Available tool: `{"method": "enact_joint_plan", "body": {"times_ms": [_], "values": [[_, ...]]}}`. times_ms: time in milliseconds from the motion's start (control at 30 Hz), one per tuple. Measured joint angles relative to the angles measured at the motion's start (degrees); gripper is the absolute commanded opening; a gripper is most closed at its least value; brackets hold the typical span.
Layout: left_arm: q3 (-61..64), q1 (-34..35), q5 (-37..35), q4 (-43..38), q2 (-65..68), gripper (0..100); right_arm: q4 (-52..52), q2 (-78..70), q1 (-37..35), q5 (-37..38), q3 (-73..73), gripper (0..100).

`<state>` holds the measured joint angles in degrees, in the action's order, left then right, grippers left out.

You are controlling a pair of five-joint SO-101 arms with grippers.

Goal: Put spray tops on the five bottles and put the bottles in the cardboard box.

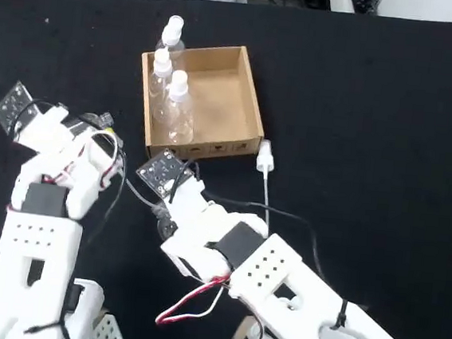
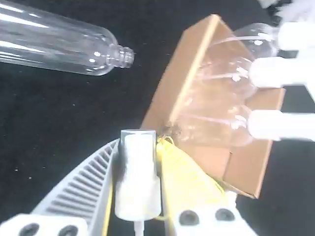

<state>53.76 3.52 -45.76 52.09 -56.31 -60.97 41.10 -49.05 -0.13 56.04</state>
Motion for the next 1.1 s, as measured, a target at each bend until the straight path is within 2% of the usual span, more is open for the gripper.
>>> {"method": "enact_joint_plan", "body": {"times_ms": [200,567,1100], "values": [[1.8,-0.2,0.3,-0.5,-10.1,3,0.0,0.0,0.0,0.0,0.0,10.3],[11.9,-0.5,0.4,-10.1,-23.3,3,0.2,0.0,0.0,0.0,-2.5,10.0],[17.0,-5.9,-1.8,-10.5,-36.9,3,0.2,12.1,0.0,1.4,-3.7,10.0]]}}
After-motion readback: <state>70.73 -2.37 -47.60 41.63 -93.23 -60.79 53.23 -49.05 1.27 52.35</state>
